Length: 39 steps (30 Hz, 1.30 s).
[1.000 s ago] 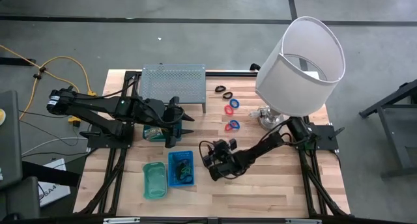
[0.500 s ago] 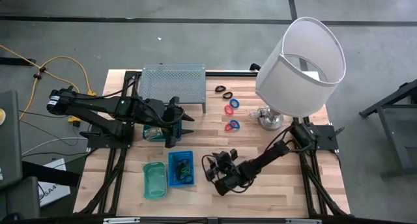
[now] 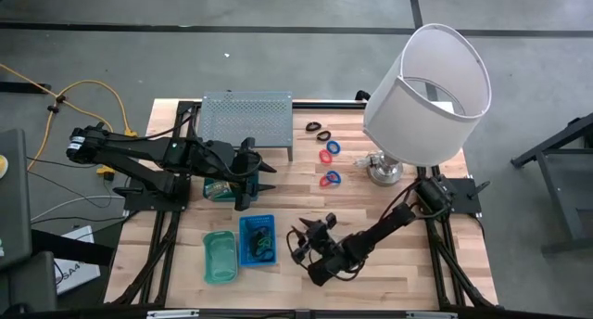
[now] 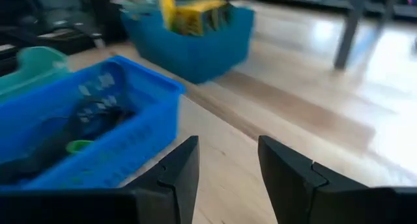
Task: Pick & Place Office Desk Supplies
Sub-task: Put the bottom orange spring keychain into the green bin
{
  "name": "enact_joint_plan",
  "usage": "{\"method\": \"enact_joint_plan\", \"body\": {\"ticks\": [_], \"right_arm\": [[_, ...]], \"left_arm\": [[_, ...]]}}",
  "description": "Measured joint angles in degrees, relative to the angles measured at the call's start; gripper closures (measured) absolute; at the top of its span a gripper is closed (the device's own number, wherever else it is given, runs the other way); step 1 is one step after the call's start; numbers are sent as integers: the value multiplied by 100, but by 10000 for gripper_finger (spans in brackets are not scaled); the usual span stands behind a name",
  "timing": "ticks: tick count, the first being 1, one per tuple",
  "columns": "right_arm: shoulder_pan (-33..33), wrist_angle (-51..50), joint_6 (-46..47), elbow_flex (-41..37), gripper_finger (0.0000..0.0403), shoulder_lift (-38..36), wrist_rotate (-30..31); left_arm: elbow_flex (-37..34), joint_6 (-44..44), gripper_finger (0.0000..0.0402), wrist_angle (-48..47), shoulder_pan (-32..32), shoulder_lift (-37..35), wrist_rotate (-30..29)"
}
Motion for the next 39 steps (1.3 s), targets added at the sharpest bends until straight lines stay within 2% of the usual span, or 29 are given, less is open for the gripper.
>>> {"method": "enact_joint_plan", "body": {"ticks": [4,8,13,16,20,24,30,39], "right_arm": [[5,2,-1064,196,257,-180,-88],[-80,-166,-2087,377,257,-397,-421],[-212,-1526,-2373,737,257,-653,-681],[-238,-2896,-1975,989,257,-810,-841],[-301,-4929,-865,1422,257,-805,-1350],[-381,-6139,248,1534,257,-805,-1756],[-460,-6727,1113,1532,257,-730,-1661],[-653,-6752,1490,1528,257,-401,-1680]], "left_arm": [[-1,0,208,0,-1,-1,0],[-2,0,208,0,0,-1,-2],[-2,0,208,4,0,-1,-2],[-2,-1,208,3,-1,-1,-2],[-2,0,208,7,0,-1,-2],[-2,0,208,7,0,-1,0],[-2,0,208,4,-2,-1,-2],[-2,0,208,4,0,-1,-2]]}}
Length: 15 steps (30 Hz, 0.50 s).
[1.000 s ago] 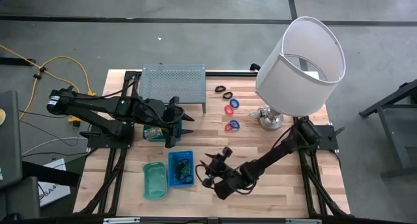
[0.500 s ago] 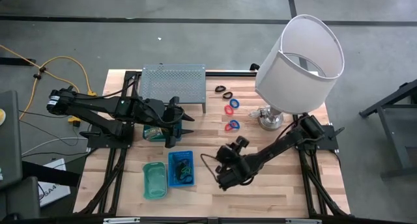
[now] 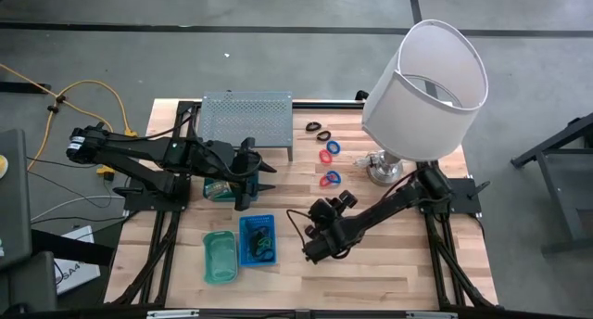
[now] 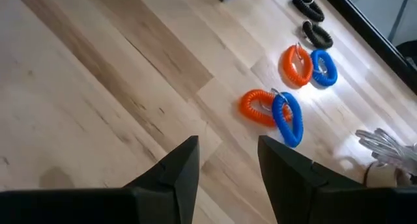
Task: Pick & Place Office Desk Supplies
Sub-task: Put the bottom orange spring keychain into the green bin
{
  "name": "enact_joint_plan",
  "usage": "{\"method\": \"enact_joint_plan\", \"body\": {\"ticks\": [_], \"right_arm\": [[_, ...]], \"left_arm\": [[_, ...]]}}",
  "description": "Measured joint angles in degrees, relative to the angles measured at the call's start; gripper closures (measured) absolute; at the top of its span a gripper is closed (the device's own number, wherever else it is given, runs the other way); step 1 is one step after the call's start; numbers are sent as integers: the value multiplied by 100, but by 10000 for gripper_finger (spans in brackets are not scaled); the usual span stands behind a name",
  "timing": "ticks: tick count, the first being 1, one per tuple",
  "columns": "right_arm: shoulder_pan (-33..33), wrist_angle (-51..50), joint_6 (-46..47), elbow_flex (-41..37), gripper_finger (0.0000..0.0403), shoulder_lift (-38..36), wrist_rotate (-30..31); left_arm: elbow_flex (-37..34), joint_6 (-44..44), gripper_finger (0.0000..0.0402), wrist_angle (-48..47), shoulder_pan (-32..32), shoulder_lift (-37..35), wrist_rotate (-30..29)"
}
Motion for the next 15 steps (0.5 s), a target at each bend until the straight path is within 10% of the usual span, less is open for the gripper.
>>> {"method": "enact_joint_plan", "body": {"ticks": [15], "right_arm": [[-388,-30,908,-339,257,5,-167]], "left_arm": [[0,0,208,0,-2,0,2]]}}
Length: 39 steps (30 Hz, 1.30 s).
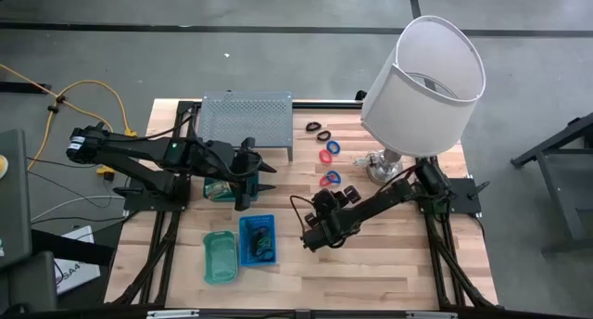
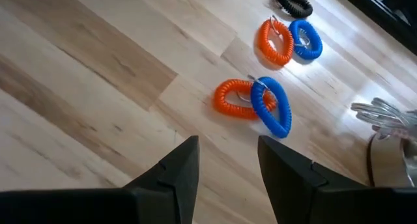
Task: Pick & Place Office Desk Supplies
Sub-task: Put the bottom orange spring keychain into the green bin
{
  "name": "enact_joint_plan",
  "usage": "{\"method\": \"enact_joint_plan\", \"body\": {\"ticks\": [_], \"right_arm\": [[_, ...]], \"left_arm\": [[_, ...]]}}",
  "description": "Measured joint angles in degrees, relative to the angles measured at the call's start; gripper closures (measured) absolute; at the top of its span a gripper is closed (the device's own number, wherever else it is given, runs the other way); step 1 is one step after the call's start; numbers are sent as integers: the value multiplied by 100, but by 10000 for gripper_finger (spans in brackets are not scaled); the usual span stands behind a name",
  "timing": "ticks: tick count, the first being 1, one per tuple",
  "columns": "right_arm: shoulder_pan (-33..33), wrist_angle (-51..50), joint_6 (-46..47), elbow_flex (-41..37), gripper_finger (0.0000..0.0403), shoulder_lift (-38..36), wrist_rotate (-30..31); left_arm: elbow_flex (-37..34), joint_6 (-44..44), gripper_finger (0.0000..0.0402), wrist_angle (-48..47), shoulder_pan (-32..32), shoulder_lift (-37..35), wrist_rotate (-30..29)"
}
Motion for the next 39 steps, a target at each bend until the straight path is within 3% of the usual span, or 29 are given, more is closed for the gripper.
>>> {"method": "enact_joint_plan", "body": {"ticks": [15,23,32,39], "right_arm": [[52,216,456,0,257,438,-162],[-122,306,745,6,257,581,206],[-515,241,694,2,257,597,132],[-715,291,563,2,257,597,-257]], "left_arm": [[0,0,208,-3,2,0,0],[0,-2,208,0,2,2,0],[0,0,208,0,2,0,0],[0,0,208,0,2,2,0]]}}
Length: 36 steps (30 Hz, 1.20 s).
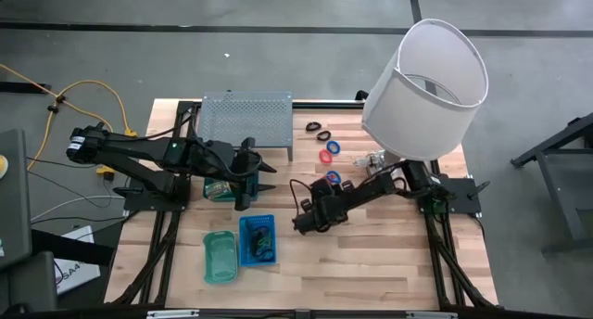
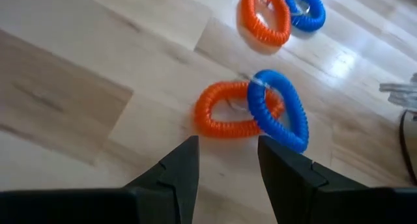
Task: Pick & Place Office Desk Supplies
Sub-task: Put the bottom orange spring keychain into the green bin
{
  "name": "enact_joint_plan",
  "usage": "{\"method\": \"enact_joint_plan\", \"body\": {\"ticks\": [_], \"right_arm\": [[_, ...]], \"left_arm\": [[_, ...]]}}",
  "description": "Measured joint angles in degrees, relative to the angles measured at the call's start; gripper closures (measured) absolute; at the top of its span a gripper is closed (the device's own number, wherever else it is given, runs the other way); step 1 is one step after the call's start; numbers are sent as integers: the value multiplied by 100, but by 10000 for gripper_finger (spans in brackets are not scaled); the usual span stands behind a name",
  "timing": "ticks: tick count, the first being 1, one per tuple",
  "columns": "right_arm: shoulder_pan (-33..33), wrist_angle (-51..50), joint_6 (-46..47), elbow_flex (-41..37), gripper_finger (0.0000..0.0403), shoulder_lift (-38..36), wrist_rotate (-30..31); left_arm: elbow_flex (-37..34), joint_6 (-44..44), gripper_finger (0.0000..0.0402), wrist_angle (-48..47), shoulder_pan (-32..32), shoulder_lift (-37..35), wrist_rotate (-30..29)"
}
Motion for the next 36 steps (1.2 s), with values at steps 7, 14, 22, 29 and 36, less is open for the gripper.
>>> {"method": "enact_joint_plan", "body": {"ticks": [7,14,22,29,36], "right_arm": [[-60,127,25,0,257,0,126],[-236,371,28,0,257,0,128],[-368,428,25,0,257,0,-11],[-366,431,27,0,257,-1,-29],[-428,632,-23,0,257,-7,-252]], "left_arm": [[0,0,208,0,0,-2,-2],[0,0,208,0,0,-1,0],[0,0,208,0,-2,-2,0],[0,0,208,0,0,0,-1],[0,-1,208,0,-1,-1,0]]}}
